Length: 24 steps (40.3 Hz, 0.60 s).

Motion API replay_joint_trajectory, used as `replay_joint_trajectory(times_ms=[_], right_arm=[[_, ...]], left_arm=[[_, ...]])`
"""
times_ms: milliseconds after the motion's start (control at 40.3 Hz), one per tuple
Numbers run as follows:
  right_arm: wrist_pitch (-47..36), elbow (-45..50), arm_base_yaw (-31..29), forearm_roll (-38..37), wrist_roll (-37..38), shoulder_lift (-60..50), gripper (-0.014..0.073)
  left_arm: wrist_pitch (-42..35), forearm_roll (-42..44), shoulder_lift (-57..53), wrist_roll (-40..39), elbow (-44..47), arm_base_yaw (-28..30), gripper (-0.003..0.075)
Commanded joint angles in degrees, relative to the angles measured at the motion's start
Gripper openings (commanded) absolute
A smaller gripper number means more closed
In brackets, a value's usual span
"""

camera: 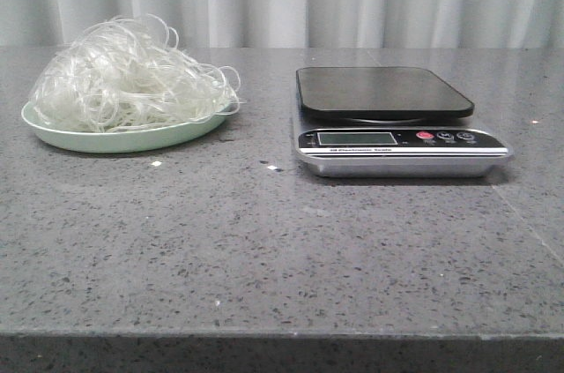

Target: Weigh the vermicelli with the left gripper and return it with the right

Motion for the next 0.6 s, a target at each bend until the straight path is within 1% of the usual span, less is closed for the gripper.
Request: replay_joint_trajectory(times_ms=[0, 74, 174, 322, 496, 570], right_arm=[[-5.0, -1.6, -0.3, -0.5, -0.2, 0.1, 0.0152], [-5.0, -1.6, -0.3, -0.5, -0.2, 0.1, 0.0152], [-5.0, -1.6, -0.3, -0.5, -0.2, 0.1, 0.0152], [-5.0, -1.6, -0.3, -0.5, -0.2, 0.1, 0.0152], [-5.0, -1.6, -0.3, -0.5, -0.2, 0.1, 0.0152], [-5.0, -1.6, -0.3, -0.5, -0.2, 0.1, 0.0152]], left_arm=[[-8.6, -5.2, -0.9, 5.8, -0.1, 4.2, 0.0145], [-15.7, -8.0, -4.2, 7.9, 4.6, 8.9, 0.0145], [-22.0, -8.0, -9.9, 7.9, 11.7, 11.7, 0.0145], [-25.2, -8.1, -18.1, 7.9, 22.0, 14.3, 0.0145], [-26.2, -11.9, -26.7, 7.9, 31.3, 16.6, 0.0145], [-28.9, -11.9, -30.2, 7.9, 34.9, 17.1, 0.0145]])
